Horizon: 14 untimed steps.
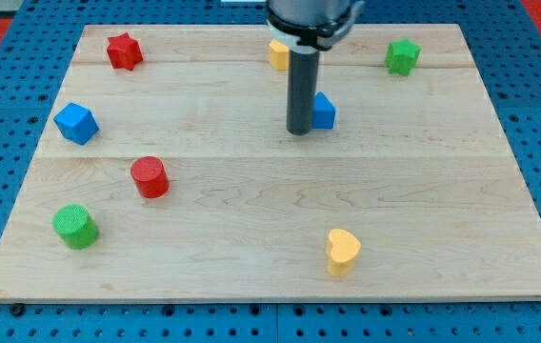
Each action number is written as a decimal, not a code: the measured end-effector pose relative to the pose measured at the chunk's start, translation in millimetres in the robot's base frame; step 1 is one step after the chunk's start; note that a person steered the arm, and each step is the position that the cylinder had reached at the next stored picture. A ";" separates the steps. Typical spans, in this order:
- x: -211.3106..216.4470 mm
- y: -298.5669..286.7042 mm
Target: Push the blue triangle towards right center of the board
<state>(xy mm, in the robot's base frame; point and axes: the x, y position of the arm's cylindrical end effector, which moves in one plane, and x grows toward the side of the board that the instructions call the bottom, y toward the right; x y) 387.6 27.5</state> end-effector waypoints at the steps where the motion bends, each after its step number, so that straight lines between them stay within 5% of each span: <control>1: -32.4 -13.1; 2: -38.0 -9.7; 4: 6.1 104.0; 5: 2.6 103.2; 6: -44.3 121.3; 7: -18.1 166.4; 10: -24.2 139.8; 12: 27.1 157.8; 14: 14.4 169.3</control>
<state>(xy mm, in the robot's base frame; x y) 401.9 196.7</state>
